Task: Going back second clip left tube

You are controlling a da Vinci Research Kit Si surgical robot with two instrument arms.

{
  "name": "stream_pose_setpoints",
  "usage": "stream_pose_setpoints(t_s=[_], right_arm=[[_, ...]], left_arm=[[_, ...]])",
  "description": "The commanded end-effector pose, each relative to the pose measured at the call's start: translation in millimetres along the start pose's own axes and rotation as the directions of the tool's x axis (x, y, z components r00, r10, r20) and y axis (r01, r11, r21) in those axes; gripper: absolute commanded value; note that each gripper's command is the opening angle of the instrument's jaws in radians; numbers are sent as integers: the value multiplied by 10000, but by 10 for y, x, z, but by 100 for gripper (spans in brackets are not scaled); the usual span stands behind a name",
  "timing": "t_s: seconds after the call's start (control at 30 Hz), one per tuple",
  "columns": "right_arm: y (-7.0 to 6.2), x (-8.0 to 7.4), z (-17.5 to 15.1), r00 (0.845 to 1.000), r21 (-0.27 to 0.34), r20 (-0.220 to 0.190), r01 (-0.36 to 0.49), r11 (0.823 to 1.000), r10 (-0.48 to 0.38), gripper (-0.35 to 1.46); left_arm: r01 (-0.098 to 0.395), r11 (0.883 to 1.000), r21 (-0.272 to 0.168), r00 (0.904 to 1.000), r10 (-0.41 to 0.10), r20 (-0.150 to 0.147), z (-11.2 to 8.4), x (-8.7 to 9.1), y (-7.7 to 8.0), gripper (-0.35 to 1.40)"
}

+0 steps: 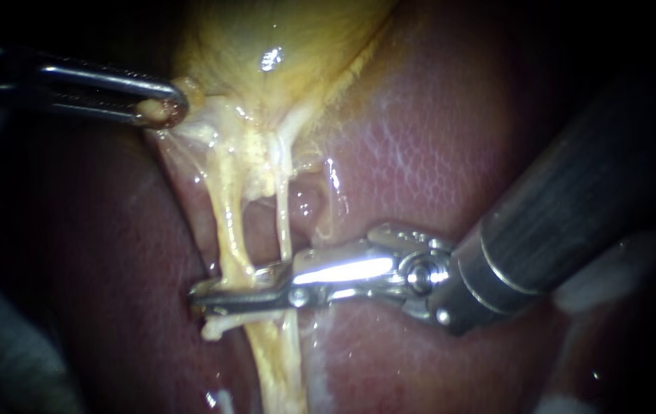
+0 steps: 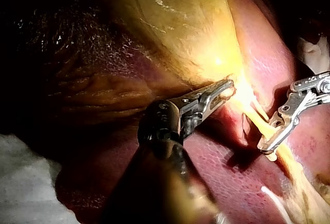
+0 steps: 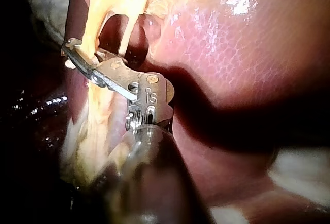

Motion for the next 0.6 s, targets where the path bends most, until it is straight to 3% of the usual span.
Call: stream_pose_setpoints(t_s=[0.03, 0.13, 0.23, 0.43, 0.6], right_arm=[[0, -1, 0, 10000, 1, 2, 4, 10000, -4, -23], [2, 1, 1, 9999, 14, 17, 122, 9999, -122, 16], [5, 2, 4, 9993, -150, -4, 361, 9992, -361, 37], [11, 3, 5, 9913, -875, 193, 1311, 9875, -1300, 48], [14, 3, -4, 9788, -1280, 619, 2019, 9710, -1954, 49]], left_arm=[[0, 10000, -1, 10000, 0, 0, 0, 0, 0, -35], [0, 10000, -1, 10000, 0, 0, 0, 0, -1, -35], [0, 10000, -2, 10000, 0, 1, 0, 0, -1, -35], [0, 10000, -2, 10000, 0, 1, 0, 0, -1, -35], [-2, 10000, -5, 10000, 2, 3, 0, -1, -1, -35]])
